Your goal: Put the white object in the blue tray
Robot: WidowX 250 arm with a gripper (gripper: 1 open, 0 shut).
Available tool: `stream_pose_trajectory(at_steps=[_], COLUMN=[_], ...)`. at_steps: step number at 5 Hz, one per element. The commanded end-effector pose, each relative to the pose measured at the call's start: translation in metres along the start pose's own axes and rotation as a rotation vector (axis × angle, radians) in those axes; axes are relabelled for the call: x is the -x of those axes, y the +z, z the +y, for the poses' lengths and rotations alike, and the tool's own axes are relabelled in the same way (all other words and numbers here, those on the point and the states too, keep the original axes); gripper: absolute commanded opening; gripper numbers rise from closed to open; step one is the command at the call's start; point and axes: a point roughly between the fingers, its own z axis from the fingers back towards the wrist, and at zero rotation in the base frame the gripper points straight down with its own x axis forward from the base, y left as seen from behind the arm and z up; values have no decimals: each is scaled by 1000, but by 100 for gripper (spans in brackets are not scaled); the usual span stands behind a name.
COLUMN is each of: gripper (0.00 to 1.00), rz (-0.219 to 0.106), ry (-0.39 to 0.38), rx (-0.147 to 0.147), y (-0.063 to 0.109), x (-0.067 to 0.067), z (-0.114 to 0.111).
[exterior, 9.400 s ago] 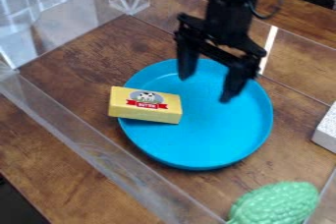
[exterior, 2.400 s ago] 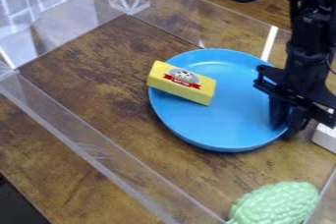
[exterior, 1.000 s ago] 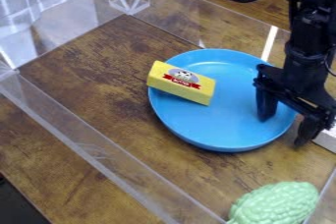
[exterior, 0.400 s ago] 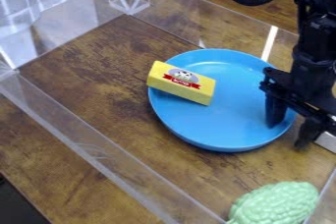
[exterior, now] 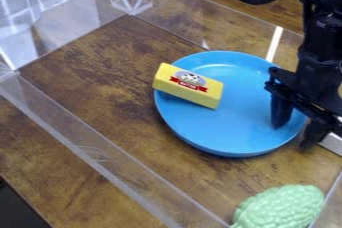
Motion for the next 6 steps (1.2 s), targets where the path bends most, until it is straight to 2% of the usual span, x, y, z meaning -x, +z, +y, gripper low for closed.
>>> stream_pose_trajectory(at_steps=[1, 2, 3, 4, 5, 6], gripper=[0, 100, 100, 0, 100, 100], rz=[-127, -134, -140, -136, -141, -151], ry=[-28, -33, -40, -42, -49, -47], rx=[8, 10, 12, 9, 8, -3], y=[46, 49, 53, 50, 53, 61], x=[-18, -19, -20, -21, -23, -26], z=[-8, -9, -11, -10, -11, -10])
